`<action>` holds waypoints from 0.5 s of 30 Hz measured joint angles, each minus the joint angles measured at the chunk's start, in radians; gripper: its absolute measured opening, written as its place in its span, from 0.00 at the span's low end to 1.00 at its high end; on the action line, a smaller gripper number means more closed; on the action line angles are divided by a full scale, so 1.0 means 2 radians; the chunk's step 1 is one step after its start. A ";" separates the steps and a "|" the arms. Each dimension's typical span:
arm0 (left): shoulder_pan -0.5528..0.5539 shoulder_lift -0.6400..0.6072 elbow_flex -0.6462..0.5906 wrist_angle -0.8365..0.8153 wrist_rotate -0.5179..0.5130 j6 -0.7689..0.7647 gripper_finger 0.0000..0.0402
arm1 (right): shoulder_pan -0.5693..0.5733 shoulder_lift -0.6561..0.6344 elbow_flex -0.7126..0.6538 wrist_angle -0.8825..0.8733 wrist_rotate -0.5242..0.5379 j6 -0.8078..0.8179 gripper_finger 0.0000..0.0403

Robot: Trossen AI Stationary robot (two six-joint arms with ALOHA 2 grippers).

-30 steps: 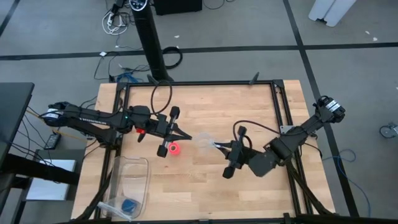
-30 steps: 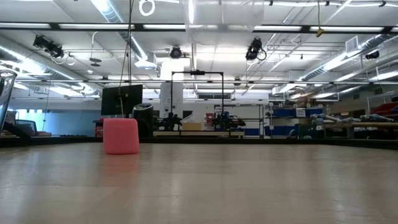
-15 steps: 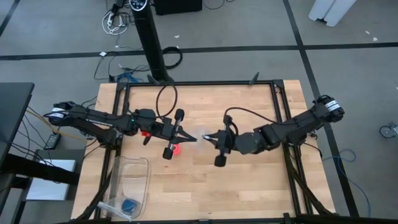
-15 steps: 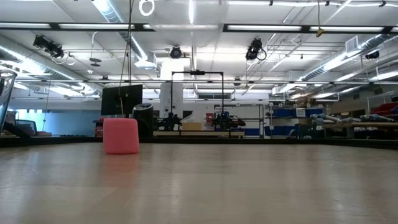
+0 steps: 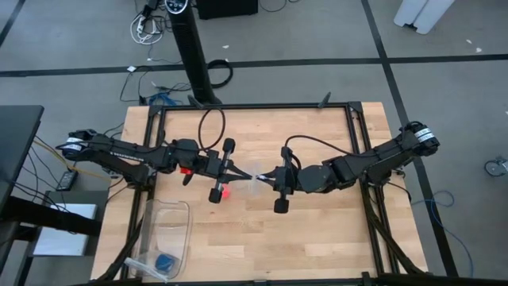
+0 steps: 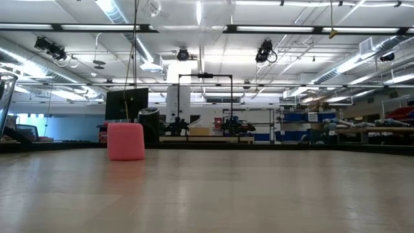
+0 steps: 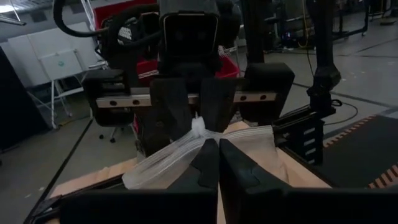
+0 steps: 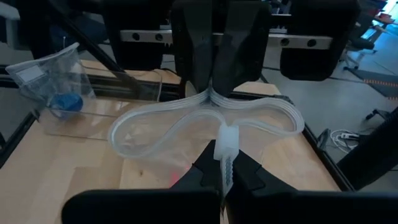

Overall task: Roll bandage
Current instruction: Open the zip lock bag

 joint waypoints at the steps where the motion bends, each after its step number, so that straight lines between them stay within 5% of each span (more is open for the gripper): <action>1: 0.000 0.000 0.000 -0.002 0.000 0.003 0.00 | 0.000 0.000 0.000 0.000 0.000 0.000 0.00; 15: 0.000 0.002 0.000 -0.015 -0.031 0.014 0.01 | -0.013 0.000 0.000 -0.003 -0.023 0.020 0.00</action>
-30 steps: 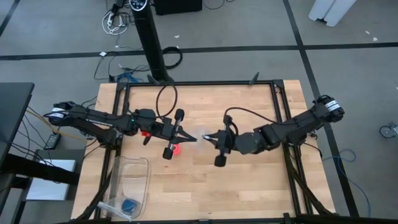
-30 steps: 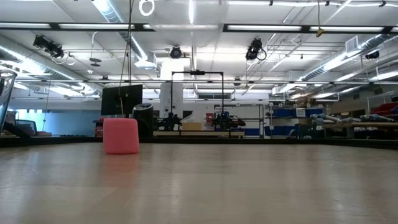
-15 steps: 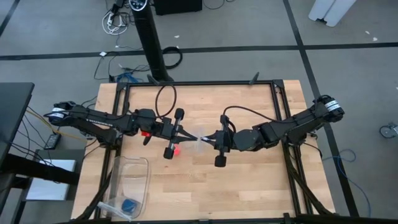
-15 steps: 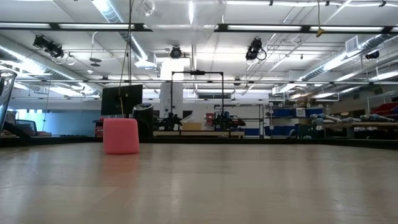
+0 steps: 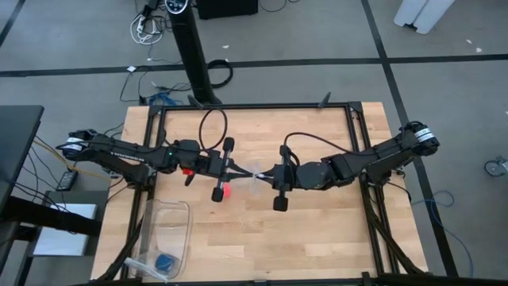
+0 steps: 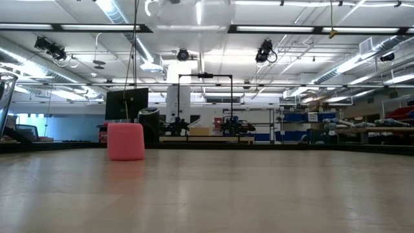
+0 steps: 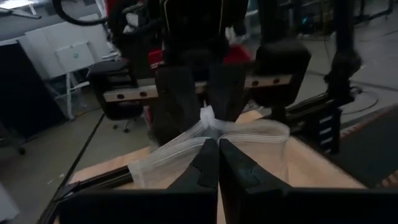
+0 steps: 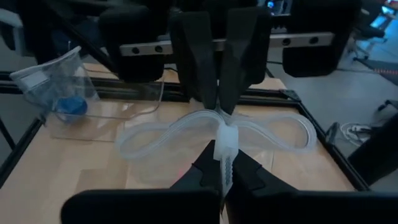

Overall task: Roll bandage
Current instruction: Open the zip lock bag, then put the rolled pink bandage into the zip lock bag

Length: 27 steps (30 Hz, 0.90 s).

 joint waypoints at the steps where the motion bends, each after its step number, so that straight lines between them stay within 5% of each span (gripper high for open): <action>1: 0.000 0.000 0.000 -0.005 -0.008 0.006 0.01 | 0.000 0.000 0.000 -0.002 0.001 0.005 0.01; 16: -0.001 0.000 0.000 -0.130 -0.167 0.066 0.01 | 0.015 0.000 0.000 -0.232 0.094 0.146 0.26; 27: -0.023 0.000 -0.026 -0.149 -0.340 0.140 0.01 | 0.022 0.000 0.000 -0.325 0.122 0.215 0.41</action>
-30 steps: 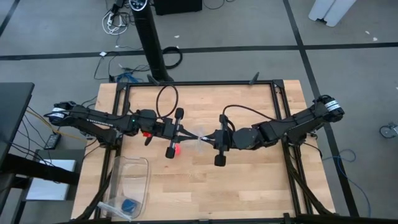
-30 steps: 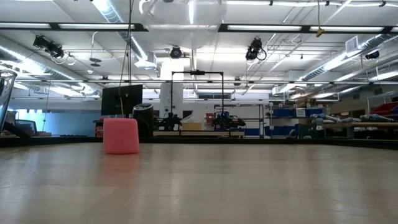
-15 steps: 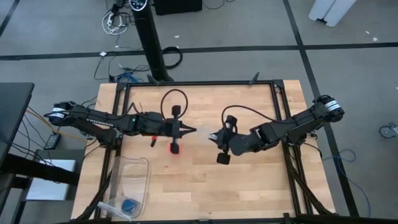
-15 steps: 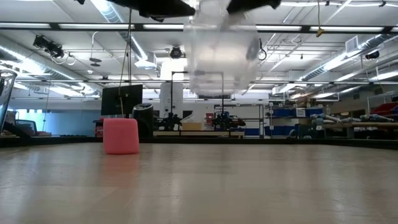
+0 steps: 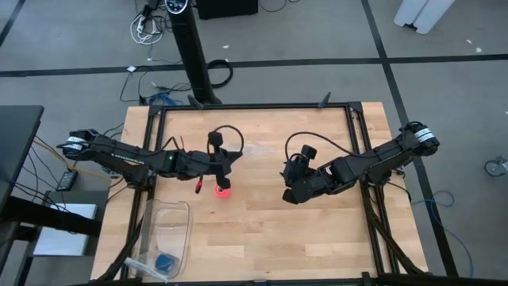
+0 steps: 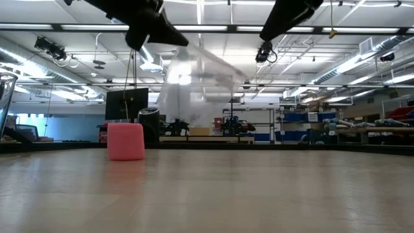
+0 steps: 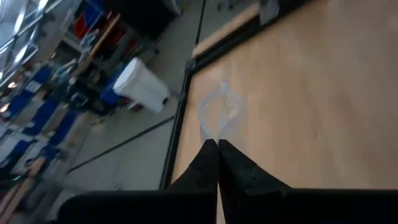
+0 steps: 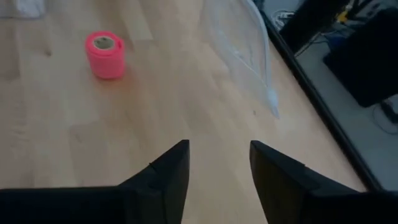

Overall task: Roll bandage
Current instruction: Put the rolled pink bandage into the zip lock bag

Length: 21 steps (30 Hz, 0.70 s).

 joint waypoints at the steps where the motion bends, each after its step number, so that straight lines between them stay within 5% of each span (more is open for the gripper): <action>1: -0.002 0.000 -0.001 -0.010 -0.012 0.003 0.01 | 0.003 0.000 -0.002 0.007 -0.002 0.004 0.42; 5: -0.011 0.000 -0.001 -0.045 -0.059 0.005 0.00 | 0.015 0.000 -0.059 0.150 -0.052 -0.025 0.43; 13: -0.016 0.000 -0.001 -0.079 -0.076 -0.025 0.00 | 0.001 0.091 -0.228 0.651 -0.153 -0.118 0.43; 21: -0.011 0.000 -0.001 -0.075 -0.056 -0.052 0.00 | -0.053 0.257 -0.168 0.782 -0.197 -0.120 0.51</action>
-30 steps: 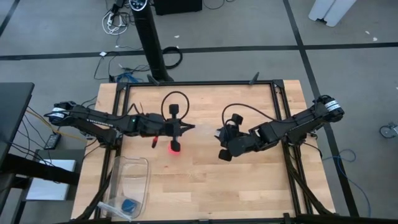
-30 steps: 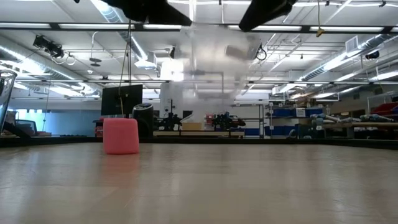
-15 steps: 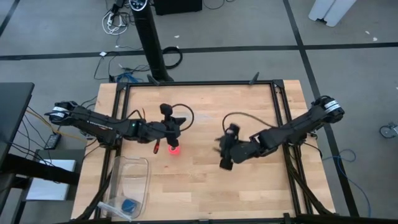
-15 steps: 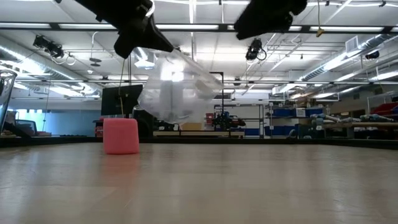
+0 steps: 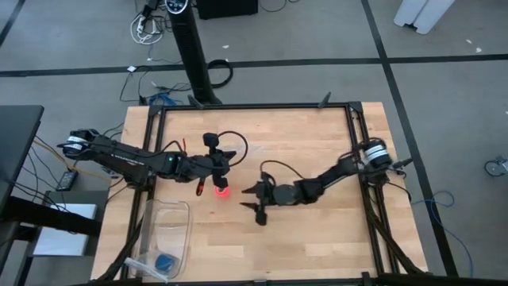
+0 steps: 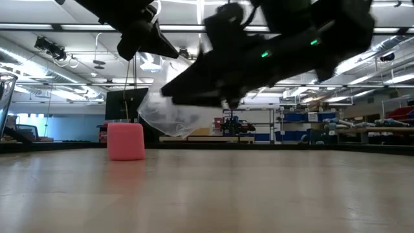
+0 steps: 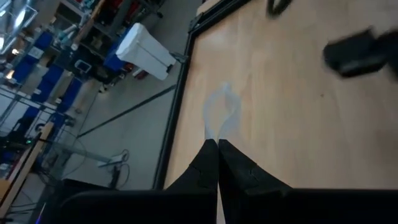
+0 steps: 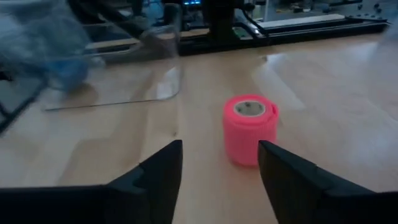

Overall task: Roll bandage
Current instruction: Put the rolled pink bandage into the zip lock bag

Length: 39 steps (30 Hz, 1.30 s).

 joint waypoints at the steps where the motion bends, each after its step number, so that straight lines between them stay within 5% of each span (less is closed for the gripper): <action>1: 0.001 0.000 0.000 -0.001 0.002 -0.002 0.00 | -0.006 0.015 0.014 0.001 -0.001 0.000 0.54; 10: 0.001 0.000 0.000 0.000 0.005 -0.004 0.00 | -0.038 0.106 0.115 -0.008 -0.007 0.004 0.74; 19: 0.001 0.000 0.000 0.003 0.005 -0.004 0.01 | -0.056 0.160 0.185 -0.047 -0.018 0.023 0.78; 34: 0.001 0.000 0.000 0.027 0.020 -0.006 0.01 | -0.071 0.160 0.190 -0.064 -0.049 0.022 0.61; 39: 0.001 0.000 0.000 0.027 0.024 -0.008 0.01 | -0.065 0.157 0.190 -0.071 -0.053 0.012 0.48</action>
